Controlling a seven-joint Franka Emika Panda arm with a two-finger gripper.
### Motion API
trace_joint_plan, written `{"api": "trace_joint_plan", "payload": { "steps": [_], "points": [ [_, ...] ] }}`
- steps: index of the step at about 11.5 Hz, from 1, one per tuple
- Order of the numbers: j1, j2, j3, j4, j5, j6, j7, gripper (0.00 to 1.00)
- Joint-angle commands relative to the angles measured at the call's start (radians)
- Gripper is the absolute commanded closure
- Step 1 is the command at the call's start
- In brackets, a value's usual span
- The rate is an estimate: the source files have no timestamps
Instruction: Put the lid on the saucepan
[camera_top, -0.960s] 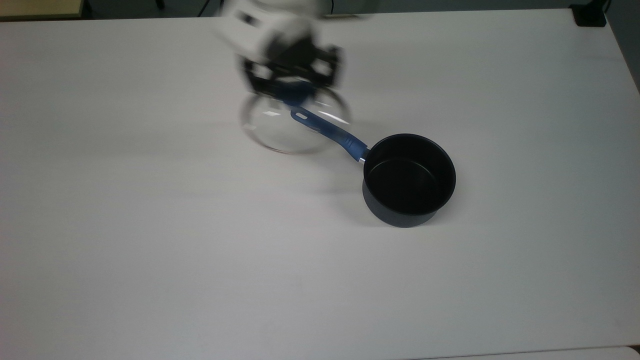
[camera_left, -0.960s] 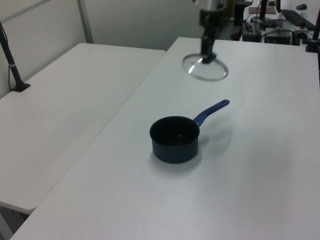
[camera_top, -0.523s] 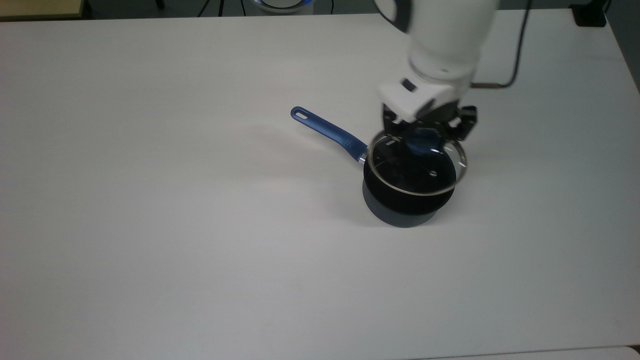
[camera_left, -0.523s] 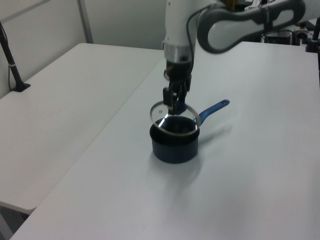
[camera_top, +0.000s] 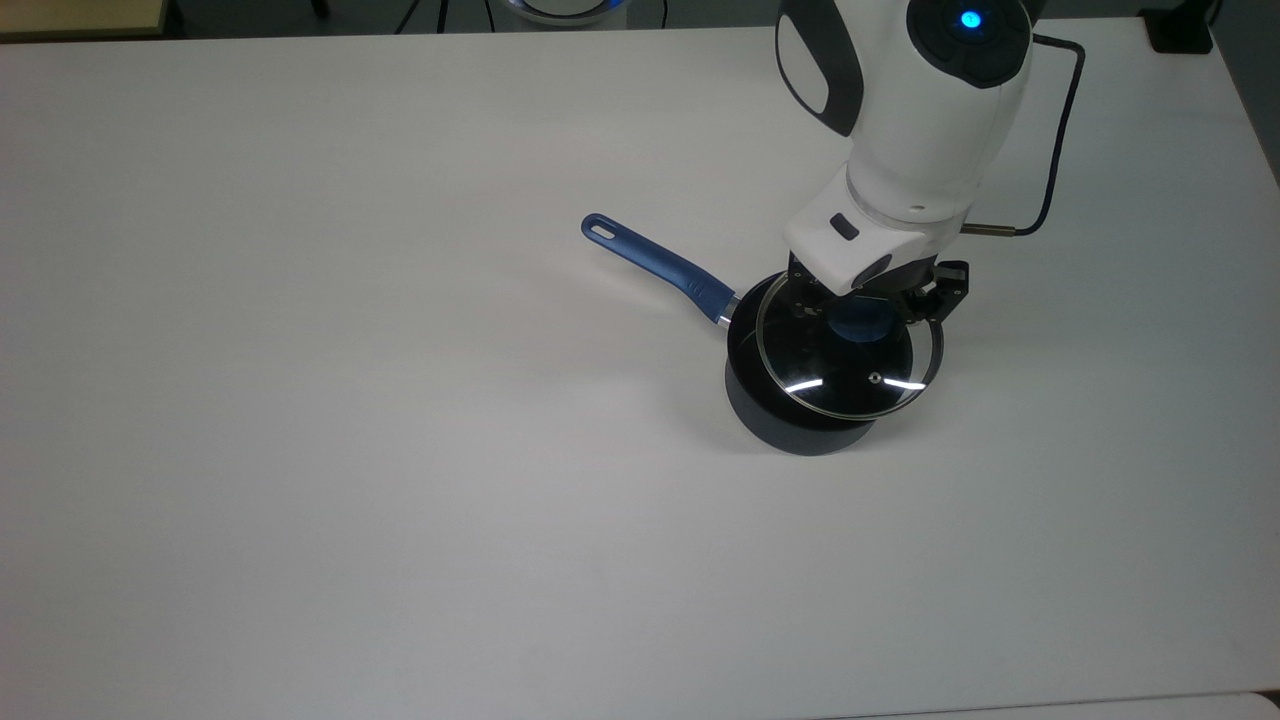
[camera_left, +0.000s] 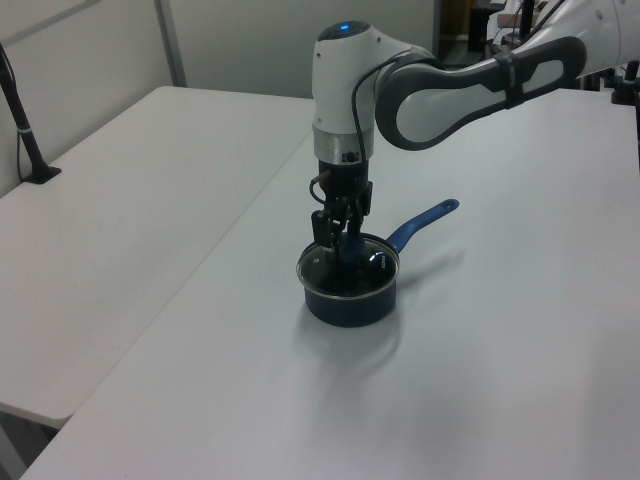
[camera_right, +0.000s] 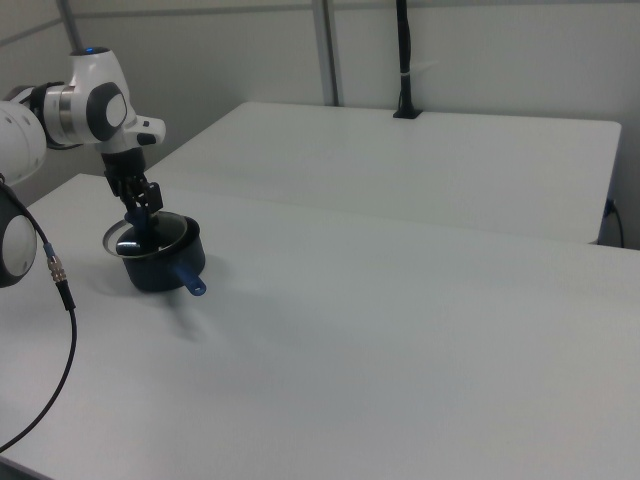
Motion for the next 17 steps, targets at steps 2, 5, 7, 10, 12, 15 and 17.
{"api": "trace_joint_plan", "payload": {
  "steps": [2, 5, 7, 10, 12, 15, 17],
  "points": [
    [0.011, 0.012, -0.044, 0.016, -0.012, 0.003, 0.019, 0.67],
    [0.006, 0.001, -0.047, 0.013, -0.012, 0.0, 0.016, 0.0],
    [0.0, -0.036, -0.053, 0.01, -0.012, -0.007, 0.015, 0.0],
    [-0.083, -0.216, -0.047, -0.083, 0.004, -0.034, 0.012, 0.0],
    [-0.136, -0.398, -0.047, -0.233, -0.002, -0.132, -0.051, 0.0],
    [-0.246, -0.638, -0.093, -0.447, 0.052, -0.174, -0.246, 0.0],
    [-0.235, -0.704, -0.203, -0.482, 0.072, -0.212, -0.283, 0.0]
  ]
}}
